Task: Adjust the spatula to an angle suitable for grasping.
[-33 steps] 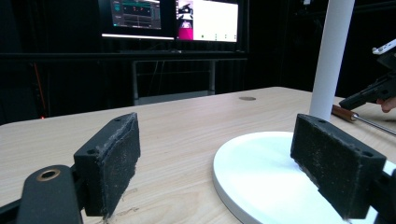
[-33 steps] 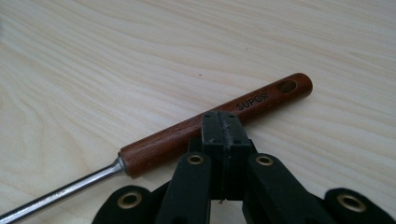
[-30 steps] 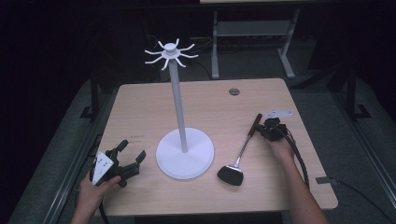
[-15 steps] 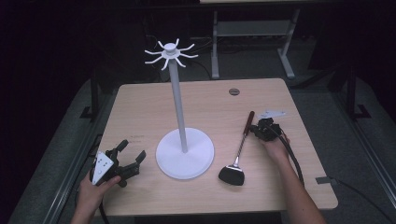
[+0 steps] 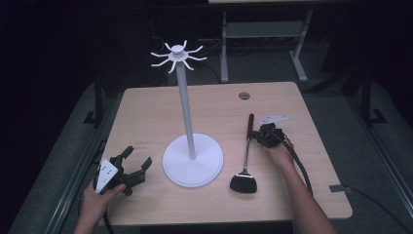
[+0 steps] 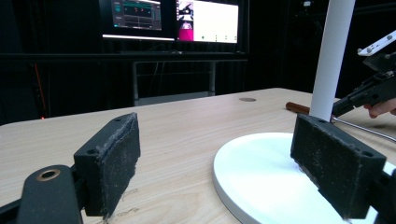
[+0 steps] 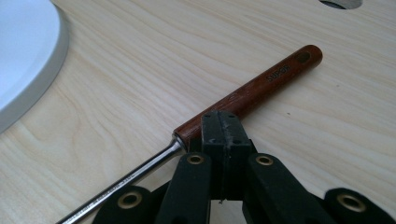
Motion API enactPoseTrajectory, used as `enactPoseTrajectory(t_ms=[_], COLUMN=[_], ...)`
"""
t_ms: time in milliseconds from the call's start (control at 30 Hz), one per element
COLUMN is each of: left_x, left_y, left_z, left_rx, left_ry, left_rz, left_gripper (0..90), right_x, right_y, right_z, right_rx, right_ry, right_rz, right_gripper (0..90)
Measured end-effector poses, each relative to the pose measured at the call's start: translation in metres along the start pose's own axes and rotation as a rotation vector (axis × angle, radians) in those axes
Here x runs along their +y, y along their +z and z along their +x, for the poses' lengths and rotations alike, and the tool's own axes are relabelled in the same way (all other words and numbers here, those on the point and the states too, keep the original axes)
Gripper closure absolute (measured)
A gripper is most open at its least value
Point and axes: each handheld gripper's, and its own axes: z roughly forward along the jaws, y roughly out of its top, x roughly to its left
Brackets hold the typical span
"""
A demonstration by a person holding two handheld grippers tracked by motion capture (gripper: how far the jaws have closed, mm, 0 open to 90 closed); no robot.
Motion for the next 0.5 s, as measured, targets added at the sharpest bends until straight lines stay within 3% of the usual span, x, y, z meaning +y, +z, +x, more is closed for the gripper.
enactPoseTrajectory(t_ms=[400,500], left_x=[0.000,0.000], left_y=[0.000,0.000], left_z=[0.000,0.000], left_rx=[0.000,0.001], left_ry=[0.002,0.000], left_rz=[-0.003,-0.003], left_gripper=[15.3,15.3], right_x=[0.005,0.007], right_y=[0.007,0.001], right_z=[0.012,0.013], right_rx=[0.044,0.046], right_ry=[-0.032,-0.023], right_rz=[0.000,-0.006], right_gripper=[89.4,89.4])
